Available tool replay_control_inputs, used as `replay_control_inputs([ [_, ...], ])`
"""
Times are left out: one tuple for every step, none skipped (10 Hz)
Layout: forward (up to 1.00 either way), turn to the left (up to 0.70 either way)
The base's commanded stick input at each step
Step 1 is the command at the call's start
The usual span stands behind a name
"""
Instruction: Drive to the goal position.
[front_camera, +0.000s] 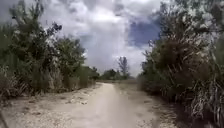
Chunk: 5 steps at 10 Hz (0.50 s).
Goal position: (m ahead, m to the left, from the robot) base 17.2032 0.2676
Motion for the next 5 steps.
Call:
replay_control_inputs([
  [0.50, 0.00],
  [0.50, 0.00],
  [0.50, 0.00],
  [0.50, 0.00],
  [0.50, 0.00],
])
